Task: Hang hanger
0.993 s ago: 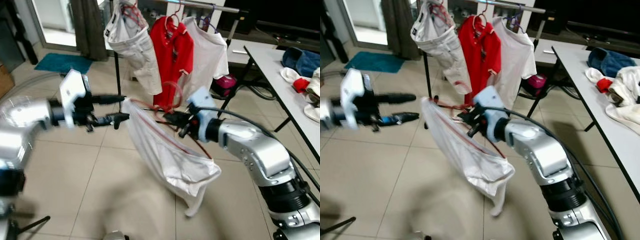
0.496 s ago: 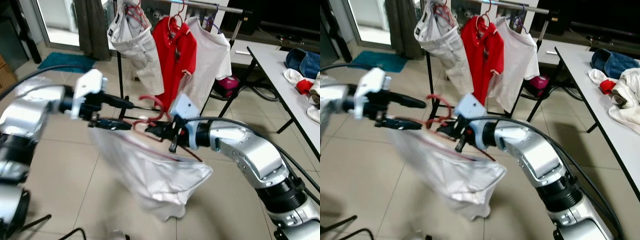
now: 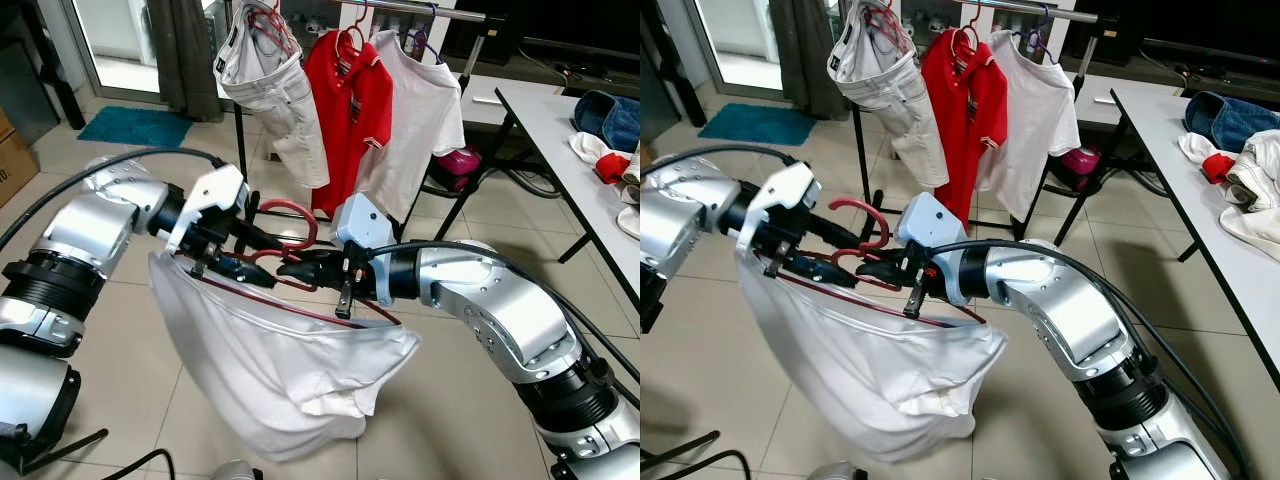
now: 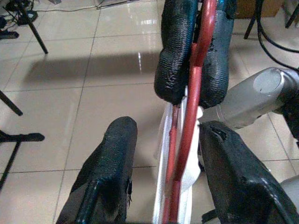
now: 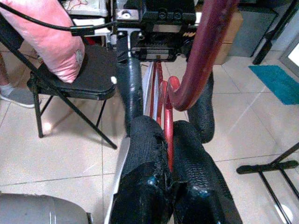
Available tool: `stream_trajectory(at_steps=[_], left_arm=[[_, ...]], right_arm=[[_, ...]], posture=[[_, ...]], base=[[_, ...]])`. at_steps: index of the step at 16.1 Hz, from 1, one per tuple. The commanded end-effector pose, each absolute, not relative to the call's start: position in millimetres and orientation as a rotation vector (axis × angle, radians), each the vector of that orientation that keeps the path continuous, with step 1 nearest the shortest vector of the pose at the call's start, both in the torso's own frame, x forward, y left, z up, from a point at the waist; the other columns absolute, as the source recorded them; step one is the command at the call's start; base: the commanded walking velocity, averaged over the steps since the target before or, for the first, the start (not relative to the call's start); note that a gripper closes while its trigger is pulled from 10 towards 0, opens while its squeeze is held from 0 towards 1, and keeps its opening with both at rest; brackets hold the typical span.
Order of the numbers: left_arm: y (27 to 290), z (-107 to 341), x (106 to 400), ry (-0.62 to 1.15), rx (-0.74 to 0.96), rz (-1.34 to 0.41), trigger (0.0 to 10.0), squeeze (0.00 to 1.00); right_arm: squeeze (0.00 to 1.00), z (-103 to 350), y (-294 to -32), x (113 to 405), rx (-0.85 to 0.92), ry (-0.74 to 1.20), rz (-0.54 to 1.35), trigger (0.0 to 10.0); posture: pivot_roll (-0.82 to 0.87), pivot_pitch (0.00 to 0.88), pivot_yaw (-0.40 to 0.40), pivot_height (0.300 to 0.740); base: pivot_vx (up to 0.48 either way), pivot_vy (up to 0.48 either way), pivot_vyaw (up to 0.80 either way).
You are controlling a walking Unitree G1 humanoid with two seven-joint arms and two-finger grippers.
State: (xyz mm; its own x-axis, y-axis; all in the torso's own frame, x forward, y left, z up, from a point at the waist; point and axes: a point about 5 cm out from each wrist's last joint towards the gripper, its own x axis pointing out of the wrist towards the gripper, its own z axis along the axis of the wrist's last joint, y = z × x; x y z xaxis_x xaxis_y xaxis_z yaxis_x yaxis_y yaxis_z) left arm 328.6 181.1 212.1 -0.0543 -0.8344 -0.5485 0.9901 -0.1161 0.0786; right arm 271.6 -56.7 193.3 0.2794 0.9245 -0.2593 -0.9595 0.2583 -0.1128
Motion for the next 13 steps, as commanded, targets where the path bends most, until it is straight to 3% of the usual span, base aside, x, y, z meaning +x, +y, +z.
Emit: stream_trajectory(at_steps=[1, 7, 13], left_arm=[[177.7, 217.5, 332.2, 0.346, 0.594, -1.613, 0.0, 0.00], [183.3, 210.6, 337.2, 0.418, 0.638, -1.552, 0.0, 0.00], [180.1, 208.5, 340.2, 0.373, 0.587, -1.563, 0.0, 0.00]], right_arm=[[0.00, 199.1, -59.7, 270.3, -0.282, 0.113, 1.283, 10.0], [0.00, 198.3, -60.5, 271.2, -0.288, 0.124, 1.290, 10.0], [0.00, 198.6, -61.2, 270.9, -0.283, 0.130, 1.296, 10.0]], posture=[[-0.05, 0.000, -0.032, 0.740], [-0.04, 0.000, -0.043, 0.740], [-0.04, 0.000, -0.045, 0.740]], base=[[0.000, 0.000, 0.00], [0.000, 0.000, 0.00], [0.000, 0.000, 0.00]])
